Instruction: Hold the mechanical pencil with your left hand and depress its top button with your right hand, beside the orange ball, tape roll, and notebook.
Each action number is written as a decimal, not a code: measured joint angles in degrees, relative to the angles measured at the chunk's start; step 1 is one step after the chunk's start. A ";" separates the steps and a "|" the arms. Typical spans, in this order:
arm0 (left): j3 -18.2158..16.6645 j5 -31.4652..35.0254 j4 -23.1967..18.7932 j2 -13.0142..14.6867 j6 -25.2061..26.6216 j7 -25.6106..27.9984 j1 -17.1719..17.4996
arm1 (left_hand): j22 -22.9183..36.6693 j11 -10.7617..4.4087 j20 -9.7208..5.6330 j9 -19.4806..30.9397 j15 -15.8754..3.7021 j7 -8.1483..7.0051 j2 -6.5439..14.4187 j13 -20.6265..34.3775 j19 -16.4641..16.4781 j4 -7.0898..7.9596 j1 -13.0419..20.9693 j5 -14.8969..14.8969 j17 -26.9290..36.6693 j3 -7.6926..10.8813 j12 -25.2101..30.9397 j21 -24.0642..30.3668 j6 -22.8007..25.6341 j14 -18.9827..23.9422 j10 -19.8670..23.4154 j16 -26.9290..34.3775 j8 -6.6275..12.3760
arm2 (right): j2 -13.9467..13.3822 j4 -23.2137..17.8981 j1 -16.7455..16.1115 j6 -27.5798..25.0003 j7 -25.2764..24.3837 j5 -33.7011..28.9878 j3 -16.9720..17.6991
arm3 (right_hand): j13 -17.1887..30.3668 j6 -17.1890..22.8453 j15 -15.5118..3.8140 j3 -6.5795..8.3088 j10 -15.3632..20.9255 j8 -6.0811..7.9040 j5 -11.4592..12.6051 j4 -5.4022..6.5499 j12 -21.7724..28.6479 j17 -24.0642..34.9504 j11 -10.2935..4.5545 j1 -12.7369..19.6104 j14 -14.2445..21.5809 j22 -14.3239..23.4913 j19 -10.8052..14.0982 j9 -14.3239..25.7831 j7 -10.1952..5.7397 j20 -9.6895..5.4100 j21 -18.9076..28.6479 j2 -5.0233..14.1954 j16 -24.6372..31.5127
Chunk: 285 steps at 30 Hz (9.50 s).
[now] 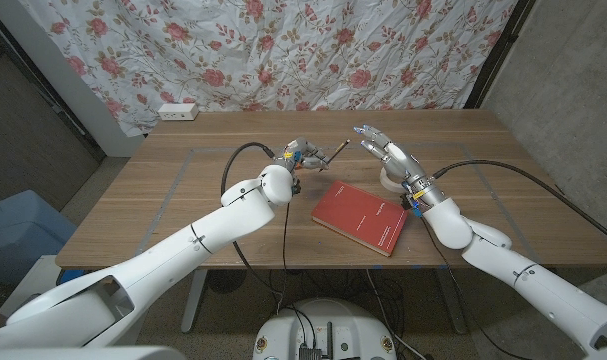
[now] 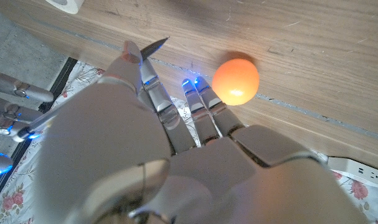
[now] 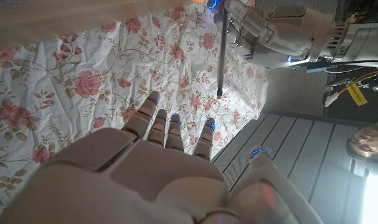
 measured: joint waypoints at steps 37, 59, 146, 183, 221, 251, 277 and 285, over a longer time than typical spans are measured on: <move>9.34 8.04 -5.01 8.11 7.77 -14.50 -10.02 | -0.13 -0.31 -0.01 0.01 0.00 0.00 -0.14 -0.02 -0.42 0.17 0.15 0.16 0.00 -0.31 0.05 0.00 0.00 0.00 -0.31 -0.27 -0.02 | 0.52 -0.62 -3.05 -2.26 9.59 16.99 5.60 | 0.00 -1.78 -3.30 1.03 1.60 -0.76 0.00 -0.55 0.00 -0.67 -1.04 0.31 -1.23 -0.13 0.50 -0.01 1.33 -2.58 0.00 -0.31 -0.06; 13.31 19.87 -2.31 11.60 -0.63 -28.53 -15.78 | -0.12 -0.31 0.30 -0.03 0.00 -0.51 0.34 0.02 -0.73 0.03 0.16 0.13 0.00 -0.48 0.12 0.00 -0.08 0.00 -0.31 -0.26 -0.01 | 1.31 -1.52 -3.73 -6.75 11.90 24.85 7.82 | -0.30 -2.11 -3.38 1.20 1.91 -0.83 0.00 -0.38 0.00 -0.93 -1.35 0.31 -0.71 -0.12 0.71 -0.28 2.09 -2.77 0.00 -0.31 -0.26; 11.48 61.36 11.13 -3.66 -14.12 -48.19 -8.23 | -0.39 -1.25 0.16 0.01 0.19 -1.52 0.70 -0.02 -4.35 0.41 -0.24 0.14 -0.30 -1.49 0.01 -0.89 -1.53 -0.83 -1.26 -0.49 -0.07 | 2.90 4.26 -4.51 -9.90 18.05 42.85 10.74 | -0.26 -6.89 -3.16 0.87 2.32 -1.04 -0.27 1.20 -0.47 -1.46 -0.71 -1.13 -0.33 -0.10 0.71 -0.25 8.31 -3.39 0.00 -0.68 -0.22; 10.48 67.73 10.06 -3.73 -14.79 -52.60 -6.61 | -0.40 -1.13 0.39 0.11 0.42 -2.90 -2.70 -0.14 -8.21 0.51 -3.63 0.18 -0.29 -3.75 -0.60 -0.89 -13.42 -2.91 -15.17 -0.48 -1.11 | 3.93 4.57 -5.27 -10.23 17.07 43.71 10.66 | -0.25 -6.88 -2.85 1.11 2.32 -0.79 -0.27 1.43 -0.46 -1.45 -0.71 -1.13 0.00 -0.10 0.71 -0.25 8.30 -3.38 0.00 -0.68 -0.22; 4.11 63.74 5.02 -0.58 -17.65 -60.32 -5.08 | -0.40 -0.90 0.59 -0.69 0.91 -2.62 -4.06 -0.68 -19.69 1.75 -12.22 -0.31 -0.28 -6.00 -0.82 -1.35 -32.99 -17.11 -38.81 -0.66 -1.10 | 3.93 2.91 -4.97 -14.95 18.25 47.52 10.53 | -0.25 -8.88 -2.87 0.79 1.83 -0.81 -0.27 2.39 -0.68 -1.72 -1.21 -1.13 0.41 -0.10 0.49 -0.25 13.88 -3.17 0.00 -0.68 -0.22; -5.14 44.85 2.44 7.52 -21.19 -48.22 -1.76 | -0.39 -0.50 0.40 -0.68 0.91 -2.23 -2.02 -0.67 -21.71 3.65 -17.27 -0.53 -0.13 -6.80 -0.82 -1.35 -34.79 -18.95 -42.91 -0.66 -1.10 | 4.84 -0.93 -3.50 -20.30 13.73 45.37 9.07 | -0.25 -8.00 -3.08 1.03 1.28 -0.56 -0.27 2.62 -0.68 -1.98 -1.75 -1.13 0.62 -0.10 0.18 -0.24 13.69 -3.47 0.00 -0.68 -0.22; -13.57 19.33 11.50 10.21 -30.46 -24.44 2.84 | -0.39 0.95 0.62 -0.67 1.12 -0.36 3.34 -0.66 -19.83 3.83 -18.83 -0.26 -0.28 -4.52 -0.34 -0.96 -34.98 -18.71 -44.35 -0.43 -0.63 | 6.62 0.75 -0.29 -21.27 15.90 46.71 7.47 | -0.29 -7.28 -3.59 1.03 1.55 -0.56 -0.27 2.62 -0.68 -2.52 -2.01 -1.13 1.13 -0.10 0.42 -0.24 12.98 -3.70 0.00 -0.68 -0.22; -14.90 14.09 16.46 10.06 -34.26 -20.18 2.84 | -0.39 0.95 0.53 -0.67 0.91 -0.06 3.97 -0.65 -19.47 3.82 -19.46 -0.26 -0.27 -4.52 -0.33 -0.96 -35.28 -18.51 -44.35 -0.44 -0.63 | 7.50 1.37 0.54 -21.08 15.73 46.72 7.08 | -0.29 -6.55 -4.00 1.03 2.22 -0.15 -0.27 2.62 -0.45 -2.52 -2.67 -1.13 1.54 -0.10 0.96 -0.24 12.68 -3.80 0.00 -0.68 -0.22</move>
